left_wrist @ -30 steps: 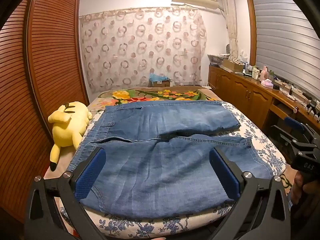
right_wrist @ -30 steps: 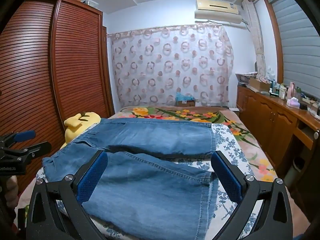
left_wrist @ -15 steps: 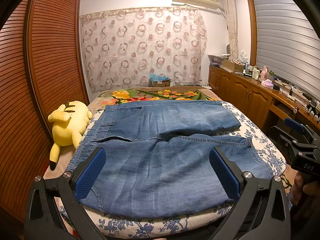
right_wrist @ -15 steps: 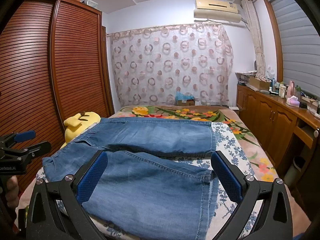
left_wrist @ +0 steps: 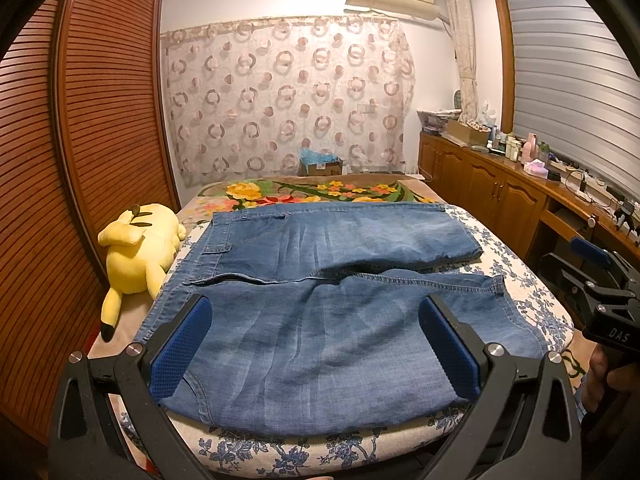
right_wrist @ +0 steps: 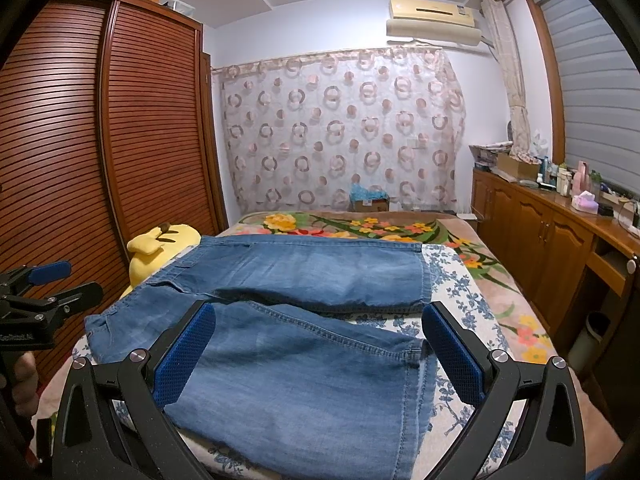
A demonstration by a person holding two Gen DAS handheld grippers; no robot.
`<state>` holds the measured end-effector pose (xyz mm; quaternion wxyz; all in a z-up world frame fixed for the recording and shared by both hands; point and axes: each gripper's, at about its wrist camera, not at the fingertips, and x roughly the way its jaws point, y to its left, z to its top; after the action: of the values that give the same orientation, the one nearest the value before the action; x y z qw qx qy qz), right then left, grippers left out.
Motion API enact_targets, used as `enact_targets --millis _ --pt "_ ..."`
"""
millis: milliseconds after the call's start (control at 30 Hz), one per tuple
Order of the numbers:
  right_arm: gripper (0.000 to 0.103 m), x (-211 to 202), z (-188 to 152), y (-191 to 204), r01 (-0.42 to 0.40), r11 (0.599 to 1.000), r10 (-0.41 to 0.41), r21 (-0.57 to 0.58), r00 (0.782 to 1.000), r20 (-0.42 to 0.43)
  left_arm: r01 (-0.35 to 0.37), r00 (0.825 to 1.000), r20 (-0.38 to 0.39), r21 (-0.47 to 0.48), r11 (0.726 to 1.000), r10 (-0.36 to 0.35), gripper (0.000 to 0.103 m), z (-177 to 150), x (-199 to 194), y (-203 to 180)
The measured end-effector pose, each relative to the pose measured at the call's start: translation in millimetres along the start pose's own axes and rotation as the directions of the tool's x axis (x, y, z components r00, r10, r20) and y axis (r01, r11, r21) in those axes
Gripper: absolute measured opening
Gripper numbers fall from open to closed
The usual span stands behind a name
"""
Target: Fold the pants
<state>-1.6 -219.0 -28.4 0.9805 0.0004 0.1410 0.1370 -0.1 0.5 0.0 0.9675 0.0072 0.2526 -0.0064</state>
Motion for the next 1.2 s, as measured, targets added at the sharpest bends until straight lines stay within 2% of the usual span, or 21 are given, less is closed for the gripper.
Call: enact_targets --millis 1200 --pt "0.103 -2.7 -0.8 -0.3 -0.001 1.000 0.001 -0.002 1.000 0.009 0.000 1.000 0.007 0.001 1.000 0.000 0.103 -0.1 -0.6 -0.1"
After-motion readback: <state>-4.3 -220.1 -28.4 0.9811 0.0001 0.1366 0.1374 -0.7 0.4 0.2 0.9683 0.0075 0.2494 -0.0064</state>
